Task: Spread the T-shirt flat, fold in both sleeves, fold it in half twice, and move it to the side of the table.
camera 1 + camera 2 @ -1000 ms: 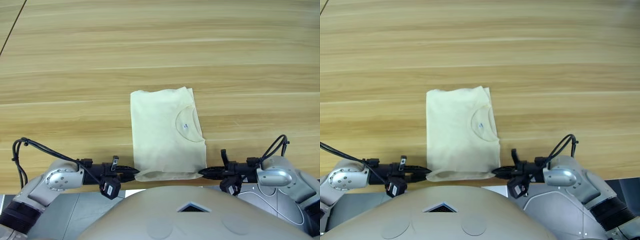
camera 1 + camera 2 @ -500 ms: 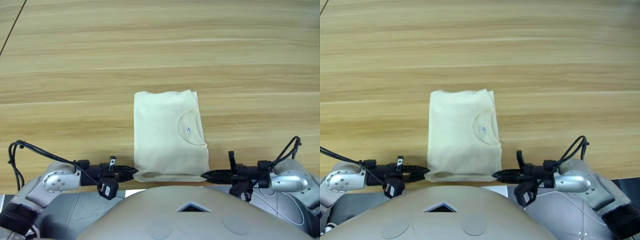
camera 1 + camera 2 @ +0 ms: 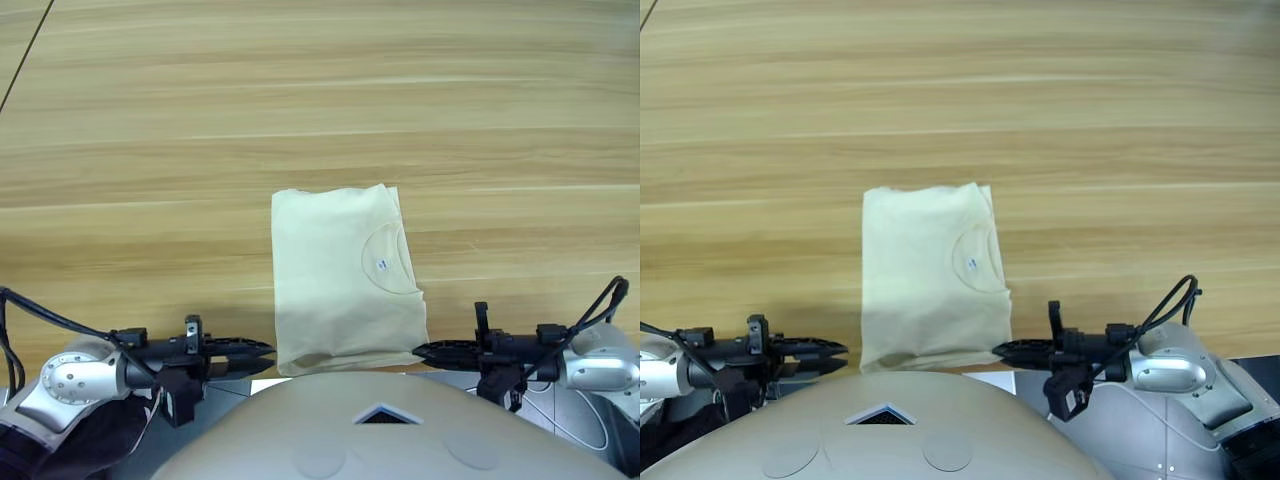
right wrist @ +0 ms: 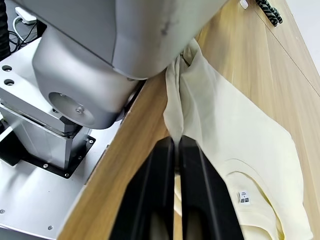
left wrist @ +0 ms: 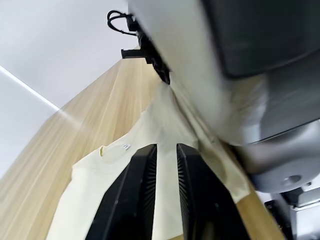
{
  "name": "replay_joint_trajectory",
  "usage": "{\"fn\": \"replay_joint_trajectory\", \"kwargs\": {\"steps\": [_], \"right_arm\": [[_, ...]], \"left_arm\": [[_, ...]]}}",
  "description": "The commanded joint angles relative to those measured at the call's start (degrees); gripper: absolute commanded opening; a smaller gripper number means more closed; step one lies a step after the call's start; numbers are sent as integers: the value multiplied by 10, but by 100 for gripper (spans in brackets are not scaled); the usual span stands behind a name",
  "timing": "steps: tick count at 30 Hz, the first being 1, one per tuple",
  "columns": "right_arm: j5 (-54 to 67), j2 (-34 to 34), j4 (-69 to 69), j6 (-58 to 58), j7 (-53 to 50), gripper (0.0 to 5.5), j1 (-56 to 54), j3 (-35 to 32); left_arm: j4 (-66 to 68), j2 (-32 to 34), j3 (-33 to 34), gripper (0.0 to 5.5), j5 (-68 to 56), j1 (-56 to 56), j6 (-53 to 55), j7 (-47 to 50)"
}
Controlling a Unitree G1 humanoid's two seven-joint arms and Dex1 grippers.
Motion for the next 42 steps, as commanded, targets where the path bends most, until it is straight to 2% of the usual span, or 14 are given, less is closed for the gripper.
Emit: {"fn": "replay_joint_trajectory", "kwargs": {"steps": [1,3,11,17,26,42], "right_arm": [[-2,5,3,-2,2,3,-8,5],[-3,6,3,-3,2,3,-8,7],[5,1,-2,-7,1,0,-3,5],[7,4,-1,-11,2,0,-4,10],[7,4,-4,-8,0,0,-3,13],[6,7,-11,4,-3,0,0,7]], "left_arm": [[32,-19,-10,74,60,-15,46,-10],[30,-20,-10,74,71,-13,60,-12],[-14,-1,-9,201,68,24,74,-25],[-24,-17,-10,201,102,26,72,-16],[14,-70,-17,201,217,-8,101,12],[13,-68,-41,201,216,-12,90,18]]}}
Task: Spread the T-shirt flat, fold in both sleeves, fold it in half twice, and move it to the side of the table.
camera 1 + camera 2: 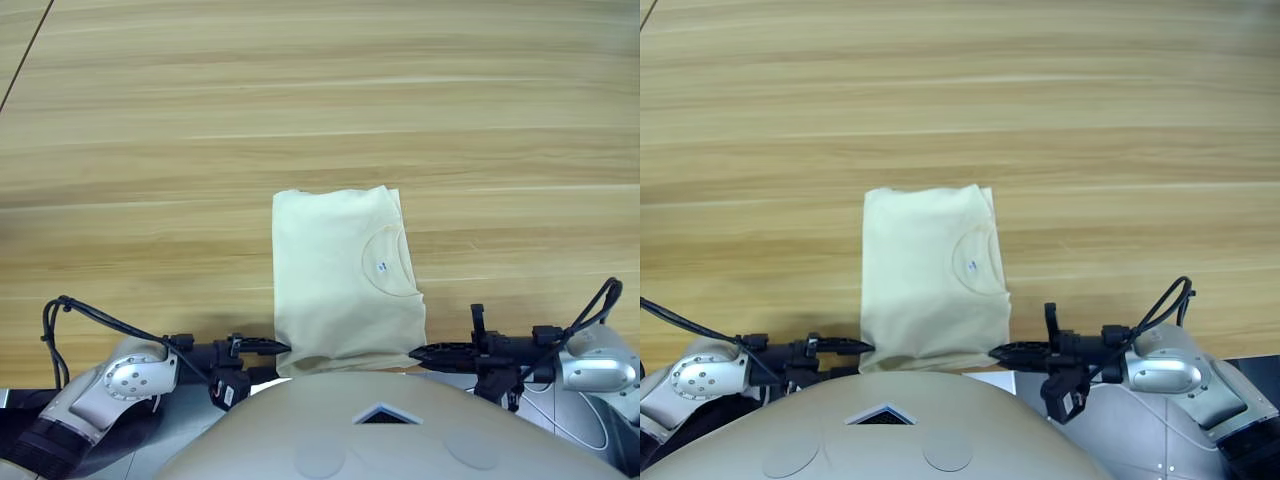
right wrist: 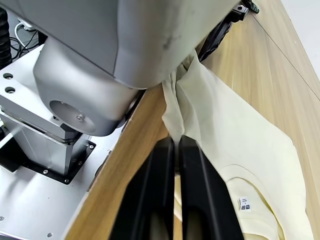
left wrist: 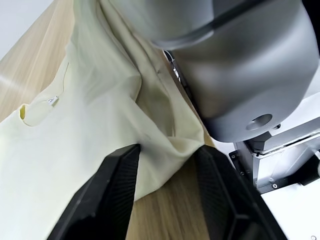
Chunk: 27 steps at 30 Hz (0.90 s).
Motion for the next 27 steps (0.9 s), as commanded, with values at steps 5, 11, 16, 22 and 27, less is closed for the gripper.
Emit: {"fn": "replay_joint_trajectory", "kwargs": {"steps": [5,11,16,22,27], "right_arm": [[6,2,-8,6,-2,0,-1,-5],[9,1,-13,11,0,0,-3,-4],[10,1,-14,14,1,0,-5,-3],[10,2,-16,17,1,0,-6,-3],[0,0,-9,16,0,0,2,-7]], "left_arm": [[2,10,-5,158,0,-2,-3,-2],[3,7,-4,64,-3,-6,-1,-1],[1,5,-4,4,-9,-10,-2,0],[-17,12,-4,2,-42,-5,-11,-1],[-59,44,16,2,-111,27,-40,3]]}}
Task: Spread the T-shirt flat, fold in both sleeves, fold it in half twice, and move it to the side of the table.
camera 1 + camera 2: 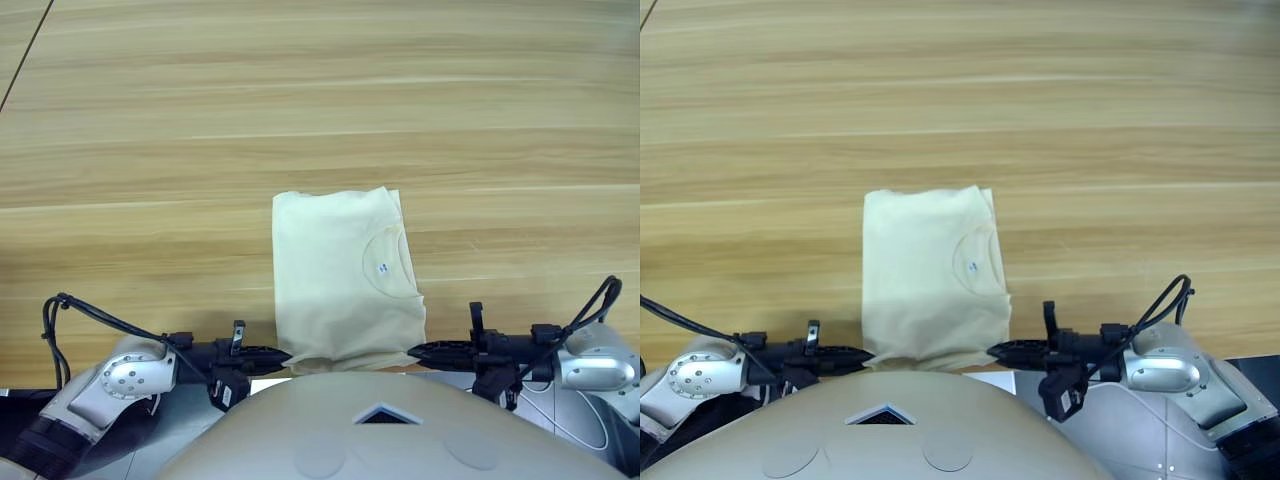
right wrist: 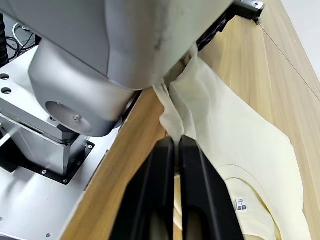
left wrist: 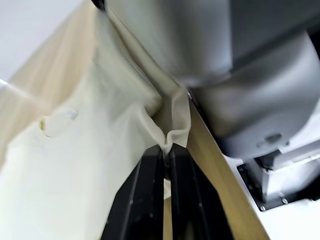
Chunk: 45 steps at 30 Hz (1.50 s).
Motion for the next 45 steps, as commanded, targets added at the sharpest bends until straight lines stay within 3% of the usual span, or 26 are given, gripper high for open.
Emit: {"fn": "replay_joint_trajectory", "kwargs": {"steps": [1,6,14,20,24,31,39,45], "right_arm": [[-1,0,3,1,-2,0,6,-10],[6,2,8,-9,-19,0,44,-35],[20,5,7,-19,-29,0,56,-61],[40,34,16,19,-25,0,-27,-49],[23,92,39,102,-33,0,-126,-33],[-103,200,110,251,-78,0,-281,0],[-196,264,164,321,-129,0,-358,20],[-228,286,194,342,-155,0,-379,31]], "left_arm": [[-38,37,19,2,-53,25,-26,4],[-40,50,36,2,-103,44,-46,8],[29,12,52,2,-97,12,-27,15],[88,-34,74,2,-94,-61,4,29],[136,-78,101,2,-99,-141,37,52],[192,-155,103,2,-62,-244,93,83],[242,-213,80,2,49,-326,105,129],[357,-254,53,2,176,-426,122,211]]}}
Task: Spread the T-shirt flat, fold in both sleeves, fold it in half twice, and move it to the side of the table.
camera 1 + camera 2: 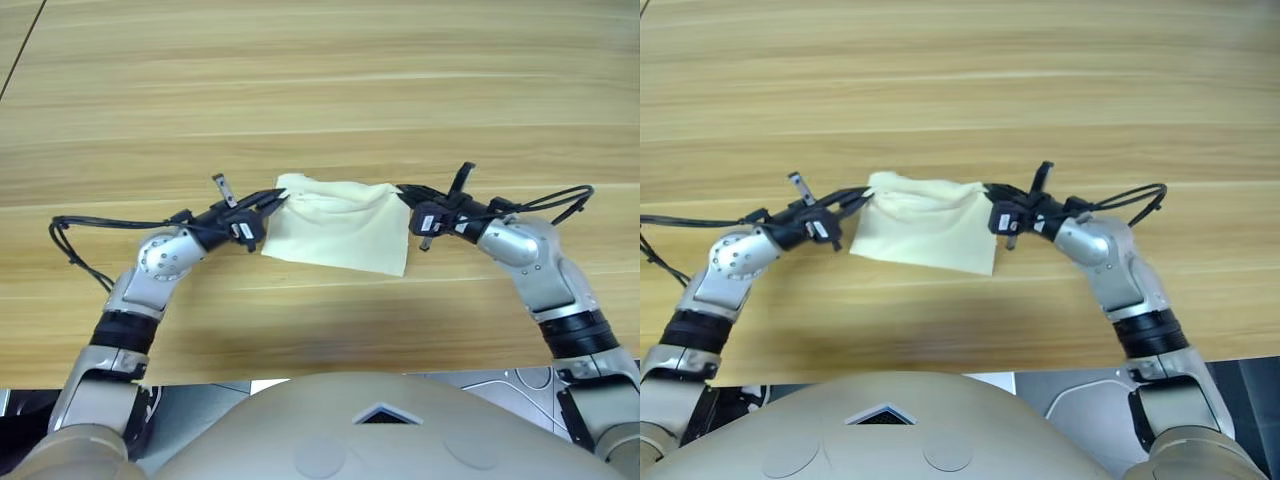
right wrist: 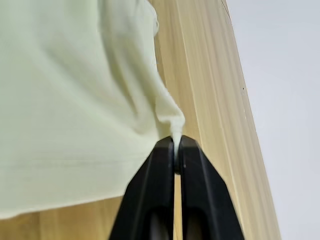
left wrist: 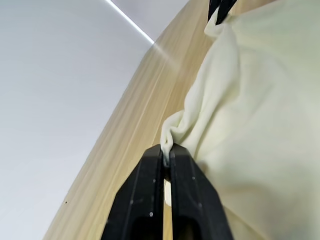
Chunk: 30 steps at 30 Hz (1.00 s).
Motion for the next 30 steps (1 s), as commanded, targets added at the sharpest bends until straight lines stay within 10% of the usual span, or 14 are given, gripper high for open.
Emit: {"fn": "replay_joint_trajectory", "kwargs": {"steps": [1,12,30], "right_arm": [[-23,13,23,9,-15,0,-19,13],[-90,37,106,17,-67,50,-37,53],[48,124,154,87,-175,369,-116,-66]], "left_arm": [[84,-24,-19,2,52,-63,9,45],[421,-104,-56,2,78,-225,23,104],[483,-177,104,306,-111,-323,-48,155]]}}
